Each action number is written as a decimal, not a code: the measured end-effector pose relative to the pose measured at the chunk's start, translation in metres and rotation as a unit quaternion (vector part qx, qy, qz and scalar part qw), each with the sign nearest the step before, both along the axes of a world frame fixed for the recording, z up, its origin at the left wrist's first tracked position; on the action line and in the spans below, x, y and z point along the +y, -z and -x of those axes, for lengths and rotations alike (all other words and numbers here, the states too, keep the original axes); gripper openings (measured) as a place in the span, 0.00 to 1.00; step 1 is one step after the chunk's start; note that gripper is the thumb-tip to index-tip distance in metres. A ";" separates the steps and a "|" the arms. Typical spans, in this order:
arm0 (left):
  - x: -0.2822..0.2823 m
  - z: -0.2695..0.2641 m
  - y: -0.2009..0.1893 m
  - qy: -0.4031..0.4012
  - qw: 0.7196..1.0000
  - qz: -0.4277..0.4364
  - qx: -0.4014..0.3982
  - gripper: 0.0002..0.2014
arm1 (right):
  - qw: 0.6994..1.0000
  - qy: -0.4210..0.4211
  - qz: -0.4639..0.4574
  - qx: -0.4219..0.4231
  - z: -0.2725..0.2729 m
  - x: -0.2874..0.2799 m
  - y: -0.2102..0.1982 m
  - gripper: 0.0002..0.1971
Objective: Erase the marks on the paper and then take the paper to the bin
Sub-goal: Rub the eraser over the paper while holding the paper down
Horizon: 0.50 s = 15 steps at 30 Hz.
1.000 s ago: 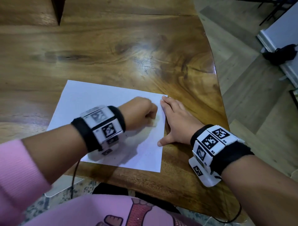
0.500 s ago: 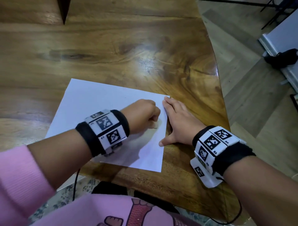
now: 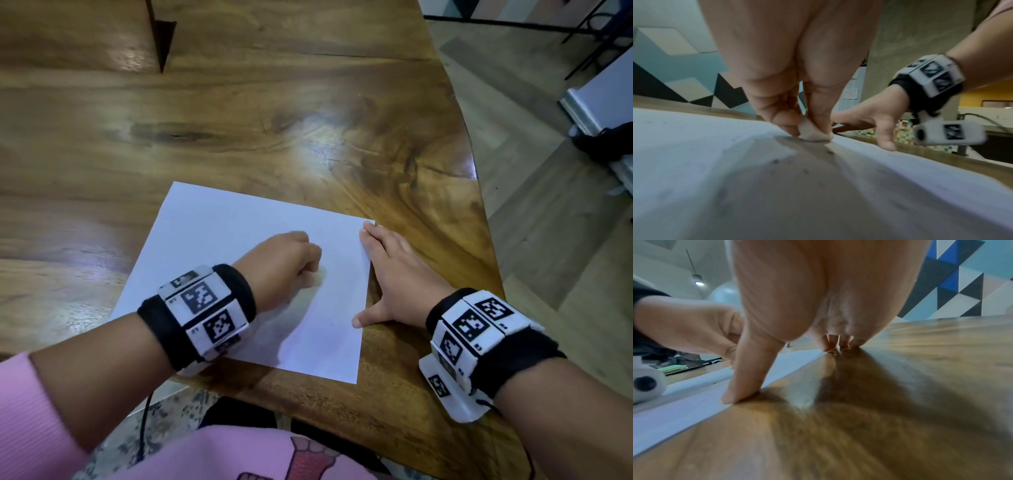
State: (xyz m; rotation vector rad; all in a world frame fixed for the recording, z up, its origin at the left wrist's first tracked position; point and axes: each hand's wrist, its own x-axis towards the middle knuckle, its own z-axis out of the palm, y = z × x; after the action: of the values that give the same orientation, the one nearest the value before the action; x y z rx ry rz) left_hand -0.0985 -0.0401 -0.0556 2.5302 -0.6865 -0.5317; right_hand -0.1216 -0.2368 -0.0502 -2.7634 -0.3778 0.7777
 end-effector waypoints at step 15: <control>0.032 -0.132 -0.027 -0.169 0.985 -0.028 -0.035 0.07 | 1.000 0.004 0.006 0.010 -0.002 0.001 0.001 0.68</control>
State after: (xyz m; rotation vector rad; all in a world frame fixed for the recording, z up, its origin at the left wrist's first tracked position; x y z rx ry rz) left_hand 0.0340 -0.0081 -0.0285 2.6522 -0.2571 -0.3470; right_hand -0.1201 -0.2358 -0.0509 -2.7647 -0.3590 0.8068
